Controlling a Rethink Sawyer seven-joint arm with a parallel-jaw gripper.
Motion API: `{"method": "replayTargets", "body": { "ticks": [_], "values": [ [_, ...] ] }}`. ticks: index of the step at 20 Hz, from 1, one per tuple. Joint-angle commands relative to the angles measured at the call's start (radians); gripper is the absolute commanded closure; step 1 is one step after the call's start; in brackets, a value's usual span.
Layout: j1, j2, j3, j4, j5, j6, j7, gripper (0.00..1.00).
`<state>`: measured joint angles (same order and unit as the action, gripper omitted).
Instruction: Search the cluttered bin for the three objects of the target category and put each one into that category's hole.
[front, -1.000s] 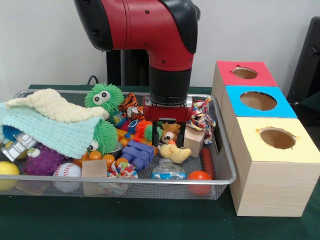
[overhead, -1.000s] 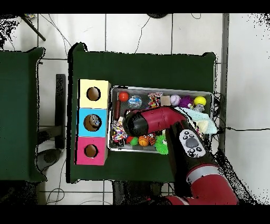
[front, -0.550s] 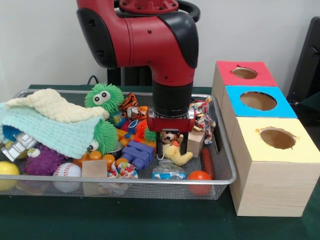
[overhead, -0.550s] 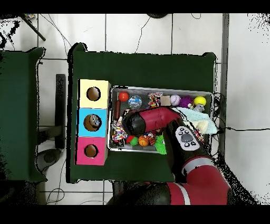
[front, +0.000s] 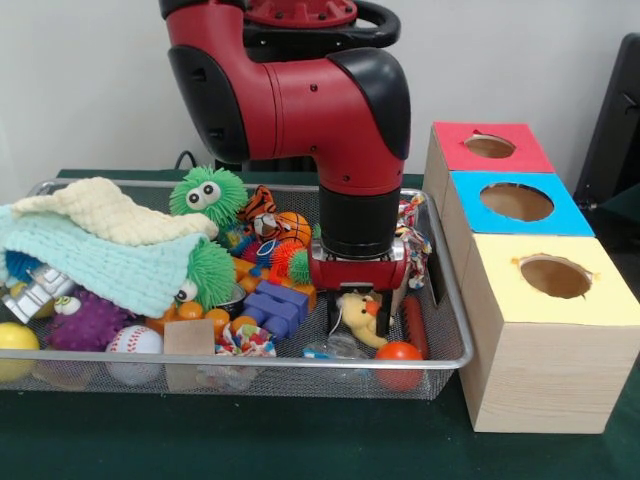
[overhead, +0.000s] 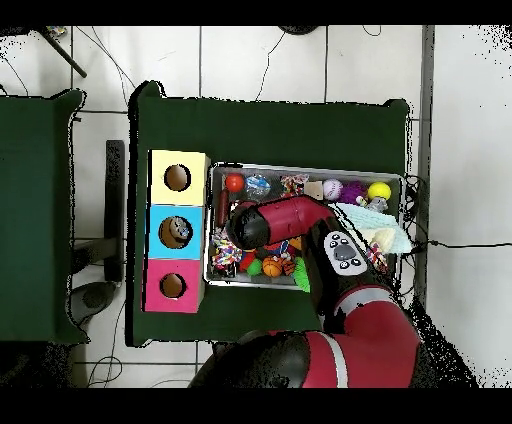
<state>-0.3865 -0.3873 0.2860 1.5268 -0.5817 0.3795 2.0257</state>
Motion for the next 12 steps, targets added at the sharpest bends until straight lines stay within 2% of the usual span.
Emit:
{"method": "replayTargets", "body": {
  "ticks": [1,12],
  "values": [
    [0.001,0.073,0.005,-0.049,-0.074,-0.058,-0.033,0.00],
    [-0.017,0.055,0.019,-0.025,-0.065,-0.054,-0.040,0.00]
  ]
}}
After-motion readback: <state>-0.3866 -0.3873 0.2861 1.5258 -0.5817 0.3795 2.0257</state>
